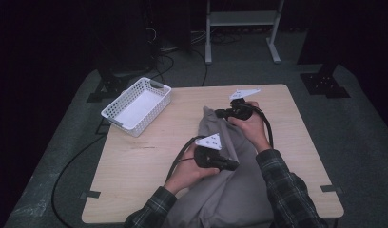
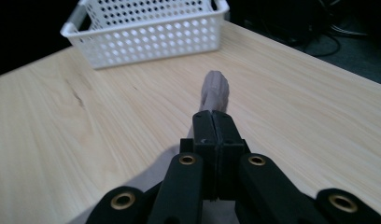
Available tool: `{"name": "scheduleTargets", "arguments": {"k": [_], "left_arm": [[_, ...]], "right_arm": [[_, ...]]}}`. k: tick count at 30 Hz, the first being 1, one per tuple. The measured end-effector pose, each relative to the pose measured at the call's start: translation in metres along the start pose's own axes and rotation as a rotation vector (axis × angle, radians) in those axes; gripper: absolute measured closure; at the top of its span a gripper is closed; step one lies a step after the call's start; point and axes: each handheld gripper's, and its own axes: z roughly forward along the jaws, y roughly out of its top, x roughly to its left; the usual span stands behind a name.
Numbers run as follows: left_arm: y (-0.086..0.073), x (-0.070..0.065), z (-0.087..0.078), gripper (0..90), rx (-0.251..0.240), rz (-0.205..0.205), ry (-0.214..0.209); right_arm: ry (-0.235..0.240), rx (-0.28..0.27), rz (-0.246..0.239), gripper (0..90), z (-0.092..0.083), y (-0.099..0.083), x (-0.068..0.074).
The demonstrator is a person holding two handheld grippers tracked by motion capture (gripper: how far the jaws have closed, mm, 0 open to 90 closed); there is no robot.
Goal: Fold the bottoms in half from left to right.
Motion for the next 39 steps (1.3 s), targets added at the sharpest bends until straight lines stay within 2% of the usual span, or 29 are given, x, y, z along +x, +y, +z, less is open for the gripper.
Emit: {"name": "scheduleTargets", "arguments": {"k": [6,12,20,24,26,27,30,32,35,37,39], "left_arm": [[0.007,0.006,0.039,87.9,0.046,-0.003,-0.009],[-0.001,0.016,0.077,87.3,0.091,-0.032,-0.010],[-0.010,0.024,0.103,85.7,0.114,-0.079,-0.012],[-0.013,0.029,0.110,79.1,0.108,-0.097,-0.002],[-0.013,0.029,0.107,69.8,0.085,-0.101,0.015],[-0.012,0.030,0.104,66.5,0.078,-0.092,0.021],[-0.010,0.031,0.083,58.5,0.019,-0.092,0.046],[-0.010,0.031,0.066,56.7,-0.001,-0.089,0.068],[-0.015,0.032,0.039,55.8,0.004,-0.074,0.113],[-0.022,0.033,0.024,55.5,0.006,-0.074,0.142],[-0.030,0.035,0.010,56.4,0.028,-0.075,0.187]], "right_arm": [[-0.070,0.033,0.006,88.9,-0.012,-0.018,-0.016],[-0.122,0.064,0.043,88.9,-0.014,-0.044,-0.034],[-0.183,0.108,0.073,88.8,-0.011,-0.073,-0.049],[-0.206,0.130,0.082,88.4,-0.007,-0.082,-0.052],[-0.213,0.135,0.080,84.8,-0.006,-0.085,-0.052],[-0.215,0.132,0.078,80.0,-0.006,-0.085,-0.052],[-0.216,0.112,0.076,67.5,-0.012,-0.083,-0.050],[-0.225,0.105,0.067,63.7,-0.018,-0.081,-0.047],[-0.231,0.078,0.060,58.9,-0.032,-0.080,-0.040],[-0.230,0.079,0.056,57.9,-0.039,-0.082,-0.035],[-0.225,0.078,0.045,57.6,-0.048,-0.085,-0.028]]}}
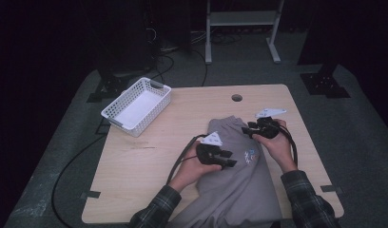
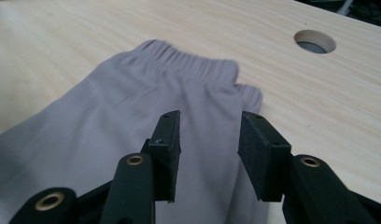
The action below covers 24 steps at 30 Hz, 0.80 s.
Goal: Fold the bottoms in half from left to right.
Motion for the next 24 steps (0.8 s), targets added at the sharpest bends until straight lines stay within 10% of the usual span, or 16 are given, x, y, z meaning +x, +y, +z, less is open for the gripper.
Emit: {"name": "scheduleTargets", "arguments": {"k": [7,24], "left_arm": [[-0.031,0.008,-0.027,56.2,0.040,-0.022,0.093],[-0.038,0.018,-0.008,62.5,0.151,0.025,0.230]], "right_arm": [[0.061,0.013,-0.054,57.1,-0.027,-0.019,0.024],[0.116,0.192,-0.153,51.3,-0.022,-0.062,0.052]]}}
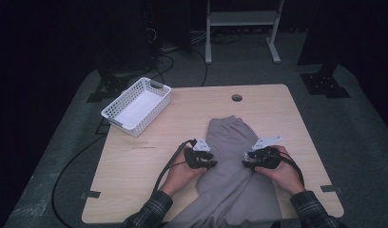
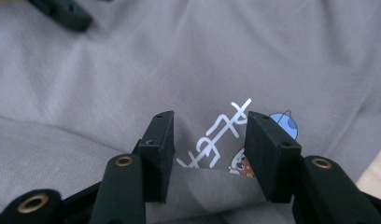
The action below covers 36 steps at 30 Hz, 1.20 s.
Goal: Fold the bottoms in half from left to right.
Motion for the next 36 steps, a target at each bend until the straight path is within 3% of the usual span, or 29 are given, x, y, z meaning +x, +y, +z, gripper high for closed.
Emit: {"name": "scheduleTargets", "arguments": {"k": [7,13,20,22,24,26,29,32,36], "left_arm": [[0.001,0.014,-0.002,64.2,0.017,0.000,0.051],[0.002,0.036,-0.001,64.8,0.013,-0.044,0.067],[0.005,0.056,0.001,64.7,0.019,-0.063,0.104],[0.005,0.057,0.001,62.3,0.015,-0.089,0.088],[0.004,0.054,-0.005,60.3,-0.034,-0.136,0.058],[0.003,0.051,-0.009,60.9,-0.068,-0.155,0.030],[0.000,0.039,-0.018,61.5,-0.065,-0.113,0.015],[-0.006,0.030,-0.023,62.2,-0.072,-0.100,0.022],[-0.018,0.028,-0.021,62.0,-0.031,-0.091,0.031]], "right_arm": [[0.017,-0.012,-0.001,51.0,0.010,0.008,-0.003],[0.017,-0.023,0.000,51.1,0.024,0.021,-0.011],[0.010,-0.036,0.020,51.7,0.039,0.037,-0.022],[0.009,-0.036,0.022,51.9,0.042,0.041,-0.025],[0.011,-0.038,0.022,51.9,0.043,0.041,-0.026],[0.011,-0.037,0.024,52.3,0.043,0.041,-0.025],[0.008,-0.062,0.030,54.9,0.038,0.042,-0.023],[0.051,-0.107,0.005,56.5,0.027,0.048,-0.013],[0.128,-0.141,-0.036,58.6,0.018,0.053,0.009]]}}
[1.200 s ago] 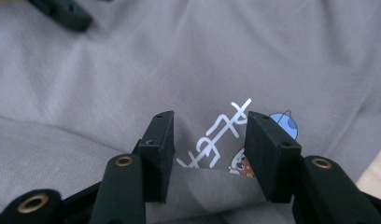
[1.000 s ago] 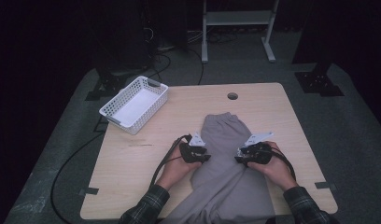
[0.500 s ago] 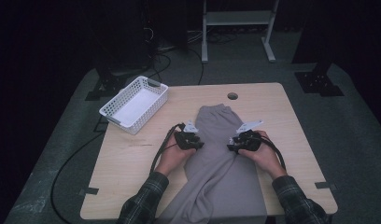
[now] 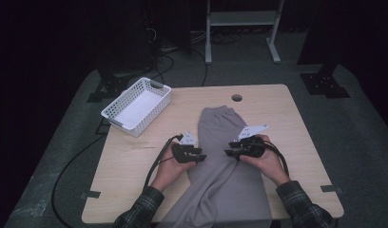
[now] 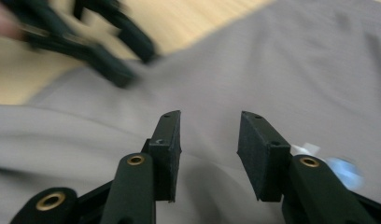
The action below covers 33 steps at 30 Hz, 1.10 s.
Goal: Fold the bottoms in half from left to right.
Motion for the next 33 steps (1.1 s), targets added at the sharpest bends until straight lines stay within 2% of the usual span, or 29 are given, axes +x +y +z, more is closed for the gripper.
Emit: {"name": "scheduleTargets", "arguments": {"k": [1,2,5,7,10,16,21,23,30,33], "left_arm": [[-0.002,0.001,0.001,62.1,-0.006,-0.001,-0.003],[-0.003,0.001,0.001,62.5,-0.018,-0.022,-0.006],[-0.002,0.002,0.000,62.8,0.000,0.021,0.018],[-0.003,0.001,0.001,62.7,-0.003,0.022,0.024],[-0.004,0.001,0.001,62.8,-0.004,0.029,0.025],[-0.004,0.000,0.001,62.8,-0.005,0.041,0.029],[-0.005,0.001,0.001,62.8,-0.010,0.043,0.027],[-0.005,0.001,0.001,62.9,-0.007,0.048,0.027],[-0.004,0.001,0.001,62.9,-0.003,0.057,0.030],[-0.004,0.000,0.001,62.9,0.004,0.075,0.037]], "right_arm": [[0.018,-0.004,-0.015,59.1,0.000,0.001,0.007],[0.037,-0.004,-0.029,59.1,0.001,0.003,0.014],[0.103,-0.011,-0.063,59.7,0.004,0.008,0.035],[0.145,-0.004,-0.092,59.6,0.010,0.012,0.049],[0.177,0.032,-0.136,58.9,0.024,0.015,0.068],[0.200,0.078,-0.208,56.8,0.043,0.016,0.090],[0.208,0.109,-0.241,57.2,0.054,0.012,0.097],[0.212,0.119,-0.255,60.5,0.058,0.011,0.099],[0.224,0.119,-0.278,73.5,0.055,0.009,0.102],[0.245,0.125,-0.262,80.3,0.055,0.008,0.102]]}}
